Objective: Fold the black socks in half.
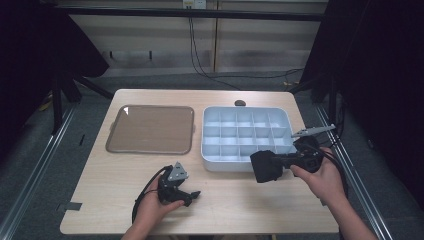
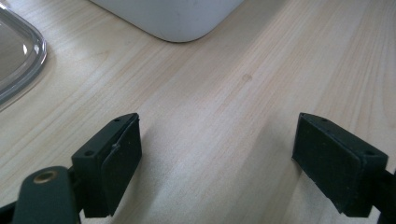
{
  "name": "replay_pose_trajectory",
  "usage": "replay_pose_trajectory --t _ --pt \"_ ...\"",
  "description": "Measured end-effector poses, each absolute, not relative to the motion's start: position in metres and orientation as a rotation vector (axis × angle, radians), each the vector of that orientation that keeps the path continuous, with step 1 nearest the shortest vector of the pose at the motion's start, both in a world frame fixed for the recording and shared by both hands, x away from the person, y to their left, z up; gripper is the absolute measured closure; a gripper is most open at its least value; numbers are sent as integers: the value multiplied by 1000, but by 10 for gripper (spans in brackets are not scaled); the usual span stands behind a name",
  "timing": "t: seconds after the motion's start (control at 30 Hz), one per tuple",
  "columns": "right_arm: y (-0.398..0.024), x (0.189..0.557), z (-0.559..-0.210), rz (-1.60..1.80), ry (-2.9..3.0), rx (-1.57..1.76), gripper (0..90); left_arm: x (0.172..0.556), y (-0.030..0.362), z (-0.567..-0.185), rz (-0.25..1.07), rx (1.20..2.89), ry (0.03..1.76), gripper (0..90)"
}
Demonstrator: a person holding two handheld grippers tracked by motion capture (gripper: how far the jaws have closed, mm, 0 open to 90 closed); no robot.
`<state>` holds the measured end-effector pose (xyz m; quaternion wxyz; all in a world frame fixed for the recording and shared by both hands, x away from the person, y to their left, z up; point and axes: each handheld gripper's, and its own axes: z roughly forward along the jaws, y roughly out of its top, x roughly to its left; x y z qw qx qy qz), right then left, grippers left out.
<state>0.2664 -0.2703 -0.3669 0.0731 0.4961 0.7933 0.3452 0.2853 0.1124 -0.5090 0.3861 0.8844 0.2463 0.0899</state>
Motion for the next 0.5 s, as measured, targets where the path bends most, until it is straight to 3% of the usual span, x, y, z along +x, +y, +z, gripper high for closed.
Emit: replay_pose_trajectory --t 0.5 --pt "-278 272 -362 1019 2359 1495 780 285 112 -509 228 2253 626 151"
